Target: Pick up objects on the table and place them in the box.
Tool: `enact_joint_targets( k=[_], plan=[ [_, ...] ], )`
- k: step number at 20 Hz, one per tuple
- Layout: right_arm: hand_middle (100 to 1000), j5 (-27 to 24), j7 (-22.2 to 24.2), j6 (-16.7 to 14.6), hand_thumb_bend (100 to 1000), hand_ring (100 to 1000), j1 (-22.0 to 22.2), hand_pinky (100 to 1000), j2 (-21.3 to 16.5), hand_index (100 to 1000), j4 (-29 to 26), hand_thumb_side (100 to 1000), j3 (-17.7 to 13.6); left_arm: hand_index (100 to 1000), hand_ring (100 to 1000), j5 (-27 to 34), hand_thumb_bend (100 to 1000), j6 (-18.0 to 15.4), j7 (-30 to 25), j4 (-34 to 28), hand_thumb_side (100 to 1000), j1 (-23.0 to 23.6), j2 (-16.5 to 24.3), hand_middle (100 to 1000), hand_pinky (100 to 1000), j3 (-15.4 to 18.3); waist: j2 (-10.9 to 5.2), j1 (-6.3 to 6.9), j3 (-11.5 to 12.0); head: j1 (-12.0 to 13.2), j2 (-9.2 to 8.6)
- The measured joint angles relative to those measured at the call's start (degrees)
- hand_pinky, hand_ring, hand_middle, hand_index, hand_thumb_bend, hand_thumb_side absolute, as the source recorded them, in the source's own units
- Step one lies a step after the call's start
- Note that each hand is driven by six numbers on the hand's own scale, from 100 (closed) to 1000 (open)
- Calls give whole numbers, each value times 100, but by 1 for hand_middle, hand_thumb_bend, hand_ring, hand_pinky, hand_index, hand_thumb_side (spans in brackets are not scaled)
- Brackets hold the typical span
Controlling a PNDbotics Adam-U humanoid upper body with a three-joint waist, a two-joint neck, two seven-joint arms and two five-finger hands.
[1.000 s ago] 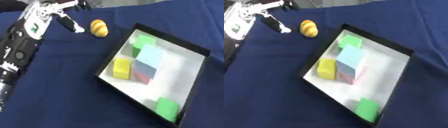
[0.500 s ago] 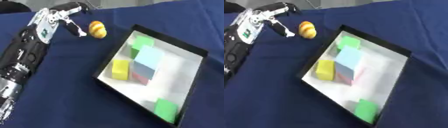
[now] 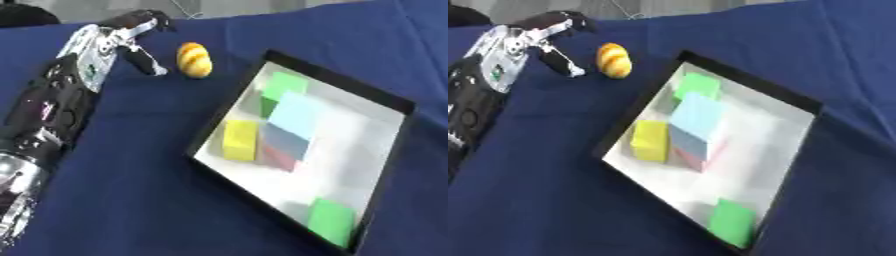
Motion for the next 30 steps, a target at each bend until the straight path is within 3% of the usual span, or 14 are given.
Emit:
enact_joint_targets(
  k=[6,15,16,20,25,30],
  plan=[
    [715,-1,34,19,100,771,-46,802,30,806,0,525,37,869,872,84,363,-29,151,73,100,-27,-4,875,828,66,33,0,-65,24,-23],
    [714,-5,64,18,100,770,-98,802,54,806,1,529,72,845,872,630,332,-175,-193,128,100,-88,-46,858,829,107,101,55,-201,134,-95],
    [714,-5,64,18,100,770,-98,802,58,806,1,530,72,811,844,641,305,-175,-221,129,100,-89,-46,799,812,111,104,64,-213,140,-99],
    [712,-8,60,18,100,769,-101,802,91,805,3,531,73,719,779,630,299,-181,-379,129,100,-90,-46,703,772,111,132,75,-214,143,-100],
    [712,-16,60,18,100,769,-102,802,93,805,4,531,88,661,714,527,280,-176,-436,129,100,-91,-46,632,735,112,132,75,-205,143,-100],
    [712,-48,61,18,100,768,-102,803,93,806,4,530,104,620,647,388,323,-110,-66,78,100,-88,-46,591,685,96,132,75,-166,137,-92]
  ],
)
